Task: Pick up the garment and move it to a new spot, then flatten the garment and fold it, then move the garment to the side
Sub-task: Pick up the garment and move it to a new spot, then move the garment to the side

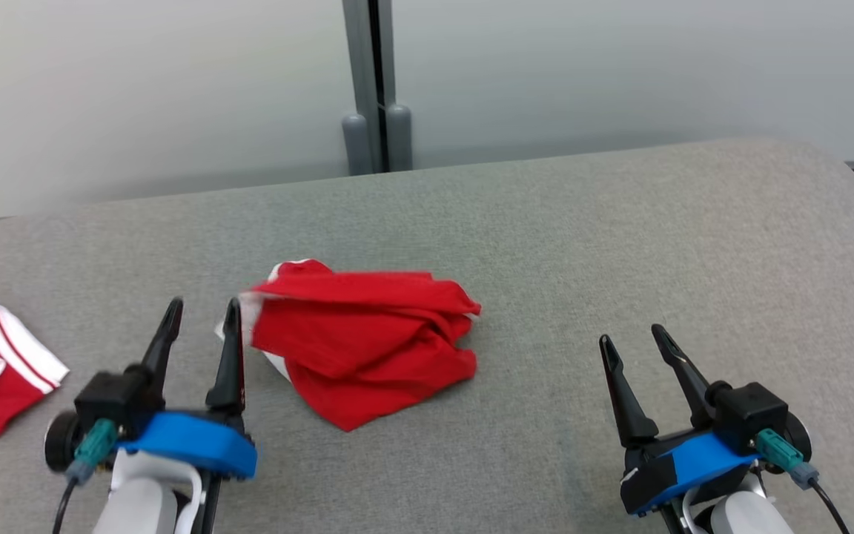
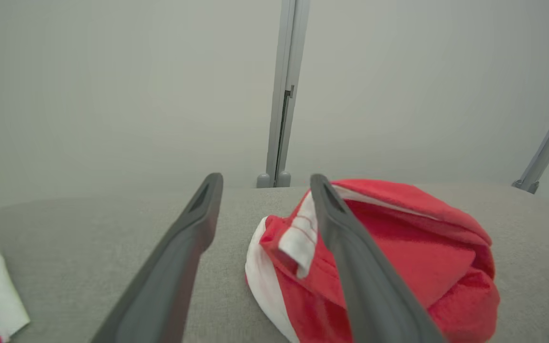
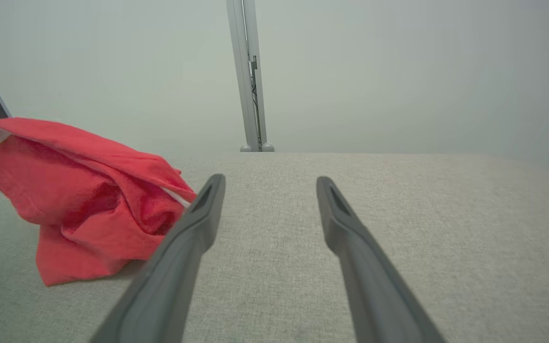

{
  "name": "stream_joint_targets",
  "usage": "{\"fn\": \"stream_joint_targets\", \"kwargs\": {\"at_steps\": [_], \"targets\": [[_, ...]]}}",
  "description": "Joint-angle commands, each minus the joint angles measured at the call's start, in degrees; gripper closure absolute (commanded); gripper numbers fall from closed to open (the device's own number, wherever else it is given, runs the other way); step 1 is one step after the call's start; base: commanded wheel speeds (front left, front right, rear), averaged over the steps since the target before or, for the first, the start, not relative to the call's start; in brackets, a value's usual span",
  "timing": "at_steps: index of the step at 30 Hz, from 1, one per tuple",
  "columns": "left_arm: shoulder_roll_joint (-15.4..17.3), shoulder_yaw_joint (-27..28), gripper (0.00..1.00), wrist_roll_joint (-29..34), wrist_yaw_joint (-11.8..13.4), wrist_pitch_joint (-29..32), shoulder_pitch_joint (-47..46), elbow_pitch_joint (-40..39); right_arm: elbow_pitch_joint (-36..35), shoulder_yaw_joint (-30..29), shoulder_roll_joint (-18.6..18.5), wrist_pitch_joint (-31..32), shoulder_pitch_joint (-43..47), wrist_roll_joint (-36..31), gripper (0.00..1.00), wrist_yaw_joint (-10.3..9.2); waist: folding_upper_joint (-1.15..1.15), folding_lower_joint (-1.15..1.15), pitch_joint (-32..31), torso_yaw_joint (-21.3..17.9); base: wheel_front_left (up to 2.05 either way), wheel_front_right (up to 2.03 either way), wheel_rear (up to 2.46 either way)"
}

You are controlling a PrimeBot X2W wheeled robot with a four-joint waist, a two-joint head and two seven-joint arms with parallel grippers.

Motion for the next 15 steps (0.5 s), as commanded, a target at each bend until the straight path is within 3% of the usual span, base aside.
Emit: {"fn": "stream_joint_targets", "kwargs": {"at_steps": [1,15], "targets": [[-0.4,0.6,0.0,0.6,-0.1,-0.2,1.2,0.2,0.2,-0.1,-0.2,-0.1,0.9,-0.2,0.0,0.0,0.0,0.01,-0.4,0.3,0.0,0.0,0.0],[-5.1,11.6,0.0,5.6,-0.1,-0.2,13.0,-1.6,1.6,-0.6,-0.2,-0.1,2.8,0.0,0.0,0.0,0.0,0.01,-4.0,1.9,0.0,0.0,0.0]]}}
